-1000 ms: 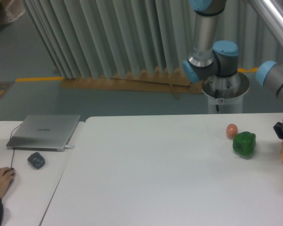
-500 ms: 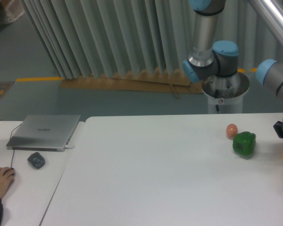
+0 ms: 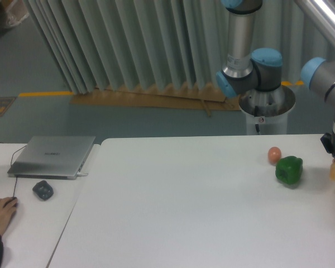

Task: Place the bread in the basket

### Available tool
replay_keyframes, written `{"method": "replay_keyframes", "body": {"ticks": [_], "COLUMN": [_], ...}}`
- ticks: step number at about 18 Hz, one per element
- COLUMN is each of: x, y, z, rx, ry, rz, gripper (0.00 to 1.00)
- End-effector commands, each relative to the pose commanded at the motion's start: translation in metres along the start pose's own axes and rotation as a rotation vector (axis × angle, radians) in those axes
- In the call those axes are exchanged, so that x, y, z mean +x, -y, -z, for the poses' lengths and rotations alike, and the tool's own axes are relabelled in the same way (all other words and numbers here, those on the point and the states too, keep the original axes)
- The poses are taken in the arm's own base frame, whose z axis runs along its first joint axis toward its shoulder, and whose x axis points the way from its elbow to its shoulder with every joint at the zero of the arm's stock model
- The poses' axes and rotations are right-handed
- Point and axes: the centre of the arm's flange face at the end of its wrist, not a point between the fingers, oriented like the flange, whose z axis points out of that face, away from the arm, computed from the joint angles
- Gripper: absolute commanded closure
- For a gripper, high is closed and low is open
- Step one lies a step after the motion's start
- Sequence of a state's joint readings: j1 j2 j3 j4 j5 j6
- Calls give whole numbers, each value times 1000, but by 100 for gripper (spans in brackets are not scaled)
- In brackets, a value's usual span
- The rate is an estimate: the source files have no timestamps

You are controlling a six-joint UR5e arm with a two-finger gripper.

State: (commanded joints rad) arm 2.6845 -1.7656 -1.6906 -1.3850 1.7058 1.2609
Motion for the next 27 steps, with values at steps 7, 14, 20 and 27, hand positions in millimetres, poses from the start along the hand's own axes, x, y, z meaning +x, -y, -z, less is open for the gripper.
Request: {"method": "replay_keyframes", "body": {"ticks": [7, 14, 20, 27], "x": [-15, -53, -92, -121], "y": [-13, -47, -88, -149], "z": [71, 86, 60, 45], "rx": [49, 52, 24, -20], "ry": [84, 131, 141, 171], "rz": [29, -153, -356, -571], "gripper": [67, 67, 67, 67]}}
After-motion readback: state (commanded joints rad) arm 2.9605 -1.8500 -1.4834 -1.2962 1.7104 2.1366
